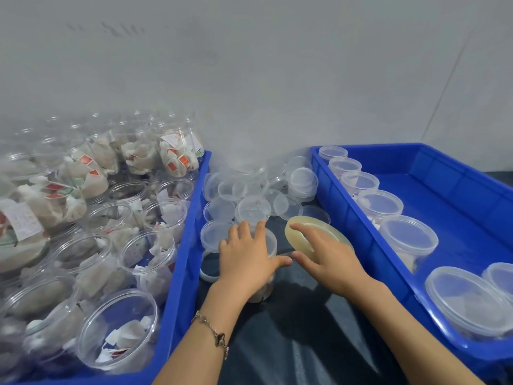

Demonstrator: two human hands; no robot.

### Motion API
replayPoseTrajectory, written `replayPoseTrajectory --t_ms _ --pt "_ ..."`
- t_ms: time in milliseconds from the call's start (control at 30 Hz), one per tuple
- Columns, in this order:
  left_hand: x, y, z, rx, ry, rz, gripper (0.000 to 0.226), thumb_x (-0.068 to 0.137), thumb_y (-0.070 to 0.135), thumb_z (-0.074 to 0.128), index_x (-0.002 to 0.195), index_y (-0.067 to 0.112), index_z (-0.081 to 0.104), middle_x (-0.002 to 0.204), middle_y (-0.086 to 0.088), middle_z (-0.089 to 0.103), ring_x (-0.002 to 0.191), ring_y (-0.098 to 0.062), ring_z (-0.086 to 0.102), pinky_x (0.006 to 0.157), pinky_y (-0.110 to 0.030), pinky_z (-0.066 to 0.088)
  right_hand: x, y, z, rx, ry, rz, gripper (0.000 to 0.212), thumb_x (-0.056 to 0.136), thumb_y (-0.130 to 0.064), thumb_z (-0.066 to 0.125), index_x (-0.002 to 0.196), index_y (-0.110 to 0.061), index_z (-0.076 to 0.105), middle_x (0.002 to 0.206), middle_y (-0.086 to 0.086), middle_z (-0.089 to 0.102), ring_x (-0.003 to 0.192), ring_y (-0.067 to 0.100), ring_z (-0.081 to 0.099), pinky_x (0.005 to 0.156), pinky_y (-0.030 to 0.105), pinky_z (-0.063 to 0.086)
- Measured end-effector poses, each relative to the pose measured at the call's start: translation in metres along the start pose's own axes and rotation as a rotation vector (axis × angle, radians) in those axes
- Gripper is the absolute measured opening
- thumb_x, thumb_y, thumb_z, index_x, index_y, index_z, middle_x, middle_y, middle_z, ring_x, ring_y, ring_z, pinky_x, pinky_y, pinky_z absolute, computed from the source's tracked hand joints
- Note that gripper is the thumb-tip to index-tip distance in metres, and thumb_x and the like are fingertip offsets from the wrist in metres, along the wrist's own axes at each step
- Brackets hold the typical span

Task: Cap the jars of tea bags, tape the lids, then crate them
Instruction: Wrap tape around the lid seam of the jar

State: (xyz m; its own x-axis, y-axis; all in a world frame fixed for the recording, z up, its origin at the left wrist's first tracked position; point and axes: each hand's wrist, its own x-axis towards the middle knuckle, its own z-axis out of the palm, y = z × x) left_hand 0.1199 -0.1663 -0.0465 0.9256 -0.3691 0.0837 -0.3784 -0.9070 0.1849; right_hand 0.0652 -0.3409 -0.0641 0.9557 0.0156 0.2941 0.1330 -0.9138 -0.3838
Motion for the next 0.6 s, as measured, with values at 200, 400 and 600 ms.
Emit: replayPoseTrajectory --t_ms 200,400,600 --pt "-0.004 0.001 0.006 0.008 0.145 0.015 0.075 0.085 0.071 0.033 0.144 0.026 0.026 0.146 -0.006 0.032 0.132 -0.027 0.028 0.1 -0.043 0.031 0.018 -0.009 0.014 0.105 -0.013 0.13 0.042 0.09 -0.053 0.048 0.132 -0.054 0.041 0.123 -0.016 0.059 0.117 0.007 0.05 0.081 0.027 0.039" --pt "-0.004 0.004 0.008 0.022 0.223 -0.022 0.063 0.089 0.06 0.037 0.14 0.023 0.033 0.14 -0.007 0.039 0.125 -0.027 0.035 0.095 -0.042 0.033 0.022 -0.015 0.026 0.244 0.043 0.268 0.045 0.08 -0.055 0.052 0.125 -0.056 0.049 0.121 -0.018 0.062 0.114 0.008 0.055 0.087 0.032 0.046" --pt "0.001 0.008 0.009 -0.008 0.25 -0.07 0.06 0.086 0.059 0.04 0.136 0.025 0.042 0.134 -0.004 0.047 0.122 -0.025 0.04 0.091 -0.04 0.035 0.03 -0.018 0.024 0.334 0.086 0.334 0.059 0.061 -0.067 0.05 0.116 -0.049 0.06 0.11 -0.013 0.068 0.102 0.014 0.06 0.084 0.041 0.052"
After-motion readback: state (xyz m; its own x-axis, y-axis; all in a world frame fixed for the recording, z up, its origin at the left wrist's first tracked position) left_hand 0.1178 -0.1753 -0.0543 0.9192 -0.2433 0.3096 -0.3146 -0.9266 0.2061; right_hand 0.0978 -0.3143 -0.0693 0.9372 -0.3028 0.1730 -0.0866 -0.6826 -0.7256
